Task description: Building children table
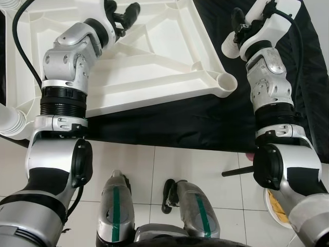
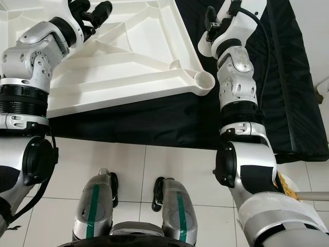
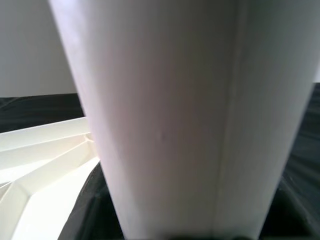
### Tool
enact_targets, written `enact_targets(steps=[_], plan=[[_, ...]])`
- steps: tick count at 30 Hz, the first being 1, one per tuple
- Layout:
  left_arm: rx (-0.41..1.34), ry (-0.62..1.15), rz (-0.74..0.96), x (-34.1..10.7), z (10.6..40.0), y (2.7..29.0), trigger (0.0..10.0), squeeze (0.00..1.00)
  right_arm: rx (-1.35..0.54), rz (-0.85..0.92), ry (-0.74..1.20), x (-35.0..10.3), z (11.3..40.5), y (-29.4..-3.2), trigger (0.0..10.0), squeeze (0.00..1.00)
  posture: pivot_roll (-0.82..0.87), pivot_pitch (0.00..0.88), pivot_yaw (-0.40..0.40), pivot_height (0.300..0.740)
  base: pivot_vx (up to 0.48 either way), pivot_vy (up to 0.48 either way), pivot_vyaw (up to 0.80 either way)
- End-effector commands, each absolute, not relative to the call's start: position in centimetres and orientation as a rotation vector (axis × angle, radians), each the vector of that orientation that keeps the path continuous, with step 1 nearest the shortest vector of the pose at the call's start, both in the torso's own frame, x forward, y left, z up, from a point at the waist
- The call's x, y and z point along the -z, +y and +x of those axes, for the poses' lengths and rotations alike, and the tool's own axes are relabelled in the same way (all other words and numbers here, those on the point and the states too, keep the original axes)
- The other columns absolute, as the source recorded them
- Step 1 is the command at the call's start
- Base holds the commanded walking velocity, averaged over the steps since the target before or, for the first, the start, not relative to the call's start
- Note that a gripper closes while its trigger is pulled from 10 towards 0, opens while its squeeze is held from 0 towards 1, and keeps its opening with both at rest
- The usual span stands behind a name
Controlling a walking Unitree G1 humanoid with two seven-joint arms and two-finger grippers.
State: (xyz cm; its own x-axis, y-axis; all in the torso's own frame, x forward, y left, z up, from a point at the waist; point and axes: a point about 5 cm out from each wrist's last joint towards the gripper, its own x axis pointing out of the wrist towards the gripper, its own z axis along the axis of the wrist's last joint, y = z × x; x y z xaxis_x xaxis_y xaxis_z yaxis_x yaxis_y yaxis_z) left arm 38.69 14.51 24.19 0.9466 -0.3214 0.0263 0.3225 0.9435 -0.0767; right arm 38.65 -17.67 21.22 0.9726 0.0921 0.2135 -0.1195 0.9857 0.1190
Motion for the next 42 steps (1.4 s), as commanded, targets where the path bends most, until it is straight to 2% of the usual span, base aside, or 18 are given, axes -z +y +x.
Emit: enact_targets(steps=[1, 9, 14, 18, 26, 35, 42], plan=[[0.237, -0.014, -0.043, -24.4, 39.0, 15.0, 10.0, 0.00, -0.126, 0.134, -0.205, -21.0, 38.4, -17.6, 10.0, 0.00, 0.10, 0.057, -0.103, 0.740, 0.000, 0.000, 0.00], [0.116, -0.054, -0.016, -24.7, 38.6, 15.8, 10.0, 0.00, -0.137, 0.142, -0.238, -20.9, 37.4, -17.1, 10.0, 0.00, 0.09, 0.041, -0.083, 0.740, 0.000, 0.000, 0.00], [0.115, -0.097, -0.064, -24.7, 37.8, 15.4, 10.0, 0.00, -0.156, 0.124, -0.291, -21.1, 36.4, -16.5, 10.0, 0.00, 0.08, 0.031, -0.076, 0.740, 0.000, 0.000, 0.00], [0.060, -0.191, 0.015, -23.8, 36.1, 14.5, 10.0, 0.00, -0.135, 0.106, -0.325, -20.8, 34.5, -16.1, 10.0, 0.00, 0.08, 0.021, -0.063, 0.740, 0.000, 0.000, 0.00], [0.035, -0.172, 0.065, -22.1, 34.9, 14.2, 10.0, 0.00, -0.100, 0.093, -0.303, -19.9, 33.2, -16.4, 10.0, 0.00, 0.08, 0.020, -0.056, 0.740, 0.000, 0.000, 0.00], [0.025, -0.167, -0.055, -21.1, 33.2, 14.1, 10.0, 0.00, -0.069, 0.125, -0.261, -19.2, 32.3, -16.0, 10.0, 0.00, 0.08, 0.018, -0.058, 0.740, 0.000, 0.000, 0.00], [-0.052, -0.182, 0.063, -21.1, 32.3, 14.4, 10.0, 0.00, -0.131, 0.115, -0.269, -19.1, 31.7, -15.3, 10.0, 0.00, 0.09, 0.012, -0.062, 0.740, 0.000, 0.000, 0.00]])
